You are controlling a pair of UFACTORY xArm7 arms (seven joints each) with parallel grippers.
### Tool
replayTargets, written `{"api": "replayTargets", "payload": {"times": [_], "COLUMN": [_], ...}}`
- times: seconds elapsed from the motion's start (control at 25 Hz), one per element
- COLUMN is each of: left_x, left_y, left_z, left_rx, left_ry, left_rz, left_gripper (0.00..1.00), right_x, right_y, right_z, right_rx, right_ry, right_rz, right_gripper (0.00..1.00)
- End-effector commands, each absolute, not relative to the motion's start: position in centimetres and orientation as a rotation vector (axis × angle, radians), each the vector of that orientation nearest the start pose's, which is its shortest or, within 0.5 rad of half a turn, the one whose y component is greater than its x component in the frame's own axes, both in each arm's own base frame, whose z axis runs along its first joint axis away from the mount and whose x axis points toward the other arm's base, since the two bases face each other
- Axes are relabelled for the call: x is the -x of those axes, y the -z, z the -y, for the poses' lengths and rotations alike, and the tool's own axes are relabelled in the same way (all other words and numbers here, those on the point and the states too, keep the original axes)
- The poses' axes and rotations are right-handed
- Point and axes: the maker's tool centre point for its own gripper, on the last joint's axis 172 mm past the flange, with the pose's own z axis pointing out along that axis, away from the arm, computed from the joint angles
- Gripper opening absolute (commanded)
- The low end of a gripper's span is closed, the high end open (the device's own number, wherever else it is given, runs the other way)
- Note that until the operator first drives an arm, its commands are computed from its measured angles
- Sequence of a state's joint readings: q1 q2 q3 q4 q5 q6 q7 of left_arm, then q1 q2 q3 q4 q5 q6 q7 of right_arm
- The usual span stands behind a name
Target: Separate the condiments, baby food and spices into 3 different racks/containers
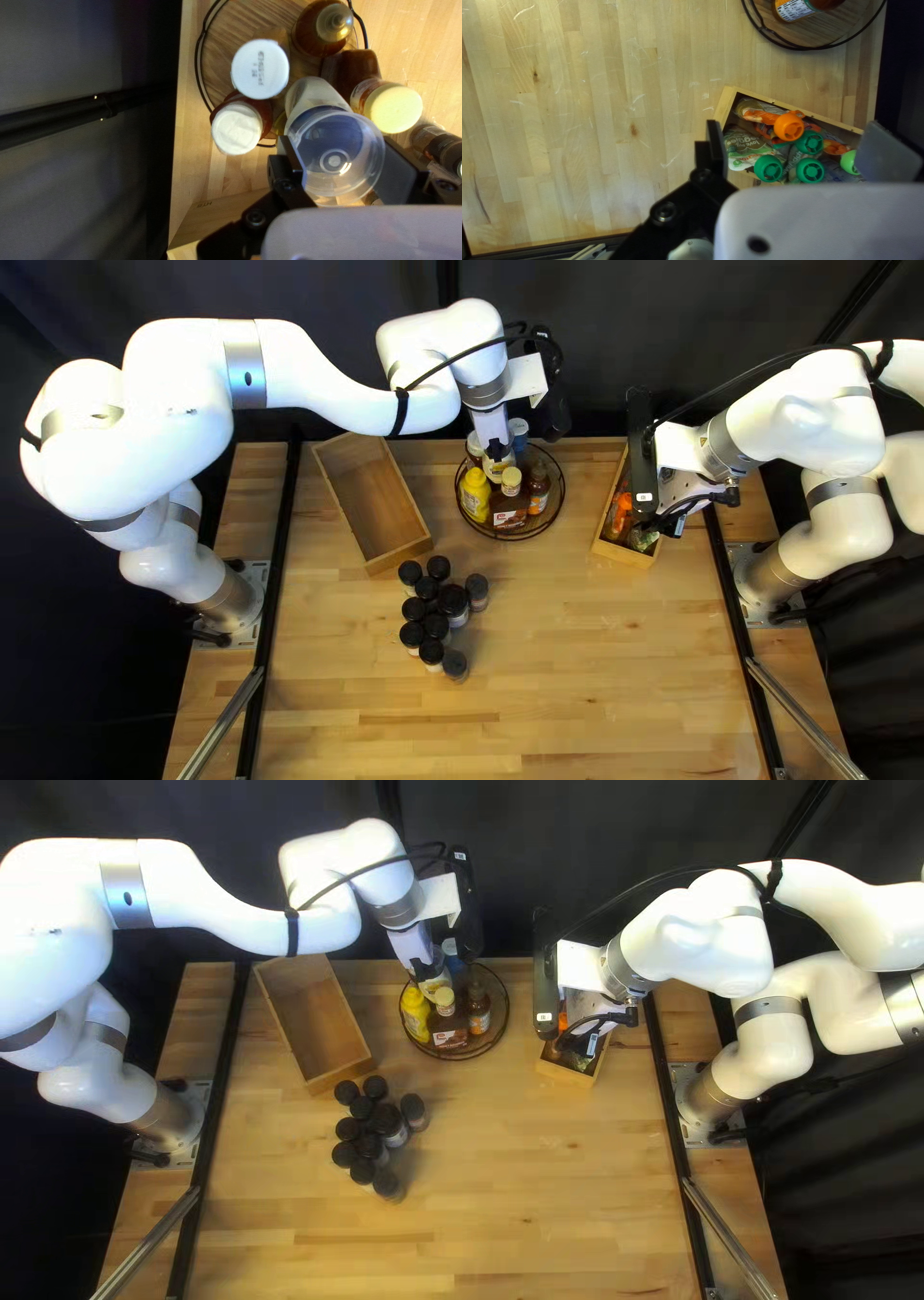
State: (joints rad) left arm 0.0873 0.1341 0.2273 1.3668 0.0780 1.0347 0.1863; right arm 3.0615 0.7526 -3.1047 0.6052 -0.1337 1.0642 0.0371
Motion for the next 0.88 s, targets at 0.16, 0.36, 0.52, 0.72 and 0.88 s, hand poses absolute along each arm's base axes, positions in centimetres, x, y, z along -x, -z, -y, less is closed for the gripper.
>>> {"api": "replayTargets", "payload": {"times": [0.16, 0.36, 0.52, 0.72, 0.88], "left_x": [-53.6, -53.5, -52.7, -51.2, -49.5], "left_y": [-26.4, -28.0, -29.8, -30.9, -31.6], "left_z": [-18.7, -17.9, -16.6, -15.3, -14.0], "left_rx": [2.991, 2.992, 2.992, 3.000, 3.019], "left_ry": [0.242, 0.234, 0.233, 0.219, 0.216], "left_rz": [0.118, 0.092, 0.063, 0.030, -0.007], "left_gripper": [0.95, 1.00, 1.00, 1.00, 1.00], "right_x": [-33.8, -33.8, -33.8, -33.8, -33.8], "right_y": [-28.7, -28.7, -28.7, -28.7, -28.7], "right_z": [4.4, 4.4, 4.4, 4.4, 4.4], "right_rx": [3.258, 3.258, 3.258, 3.258, 3.258], "right_ry": [0.479, 0.479, 0.479, 0.479, 0.479], "right_rz": [-0.063, -0.063, -0.063, -0.063, -0.063], "right_gripper": [1.00, 1.00, 1.00, 1.00, 1.00]}}
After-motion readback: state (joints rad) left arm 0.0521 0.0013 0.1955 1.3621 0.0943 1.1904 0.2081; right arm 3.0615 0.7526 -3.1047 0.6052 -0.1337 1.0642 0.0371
